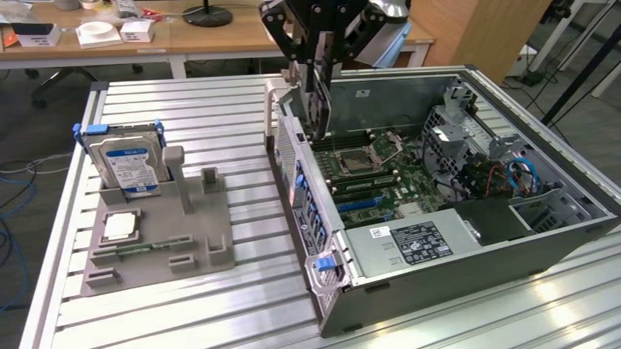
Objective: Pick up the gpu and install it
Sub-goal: 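Pick up the gpu and move the gpu toward the slot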
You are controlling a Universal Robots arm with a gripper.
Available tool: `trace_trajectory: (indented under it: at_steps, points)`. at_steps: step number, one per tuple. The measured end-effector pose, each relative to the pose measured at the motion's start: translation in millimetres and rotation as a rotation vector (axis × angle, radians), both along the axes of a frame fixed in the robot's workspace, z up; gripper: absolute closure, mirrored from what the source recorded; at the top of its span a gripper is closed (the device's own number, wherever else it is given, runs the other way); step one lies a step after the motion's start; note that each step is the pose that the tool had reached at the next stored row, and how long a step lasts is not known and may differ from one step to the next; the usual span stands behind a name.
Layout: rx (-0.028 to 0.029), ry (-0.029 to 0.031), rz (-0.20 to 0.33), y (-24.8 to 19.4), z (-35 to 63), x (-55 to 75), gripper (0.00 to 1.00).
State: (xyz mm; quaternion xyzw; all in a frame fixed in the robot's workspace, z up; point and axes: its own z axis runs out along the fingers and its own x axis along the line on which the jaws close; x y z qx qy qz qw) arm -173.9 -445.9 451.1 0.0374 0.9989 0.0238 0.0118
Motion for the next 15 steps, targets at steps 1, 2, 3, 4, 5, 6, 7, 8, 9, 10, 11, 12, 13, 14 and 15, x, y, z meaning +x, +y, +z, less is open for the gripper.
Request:
trace_trajectory:
  at_steps: [1,2,3,4,5,6,7,8,9,10,11,12,13,14,15]
  points:
    - [0.0000,0.0000,0.000,0.0,0.0,0.7,0.74]
    - [0.0000,0.0001,0.000,0.0,0.0,1.4,0.74]
    - [0.0001,0.0000,0.000,0.0,0.0,2.2,0.74]
    - [0.0000,0.0000,0.000,0.0,0.0,3.0,0.74]
    - [0.0000,0.0000,0.000,0.0,0.0,3.9,0.74]
    - [0.0001,0.0000,0.000,0.0,0.0,4.9,0.74]
    - [0.0000,0.0000,0.000,0.0,0.0,5.9,0.74]
    - [0.0000,0.0000,0.000,0.0,0.0,7.0,0.74]
    - [0.0000,0.0000,0.000,0.0,0.0,8.1,0.74]
    - [0.0001,0.0000,0.000,0.0,0.0,9.3,0.74]
    - [0.0000,0.0001,0.000,0.0,0.0,10.4,0.74]
    - [0.0000,0.0000,0.000,0.0,0.0,11.6,0.74]
    - [0.0000,0.0000,0.000,0.0,0.0,12.9,0.74]
    - [0.0000,0.0000,0.000,0.0,0.0,14.0,0.74]
    - [0.0000,0.0001,0.000,0.0,0.0,15.1,0.74]
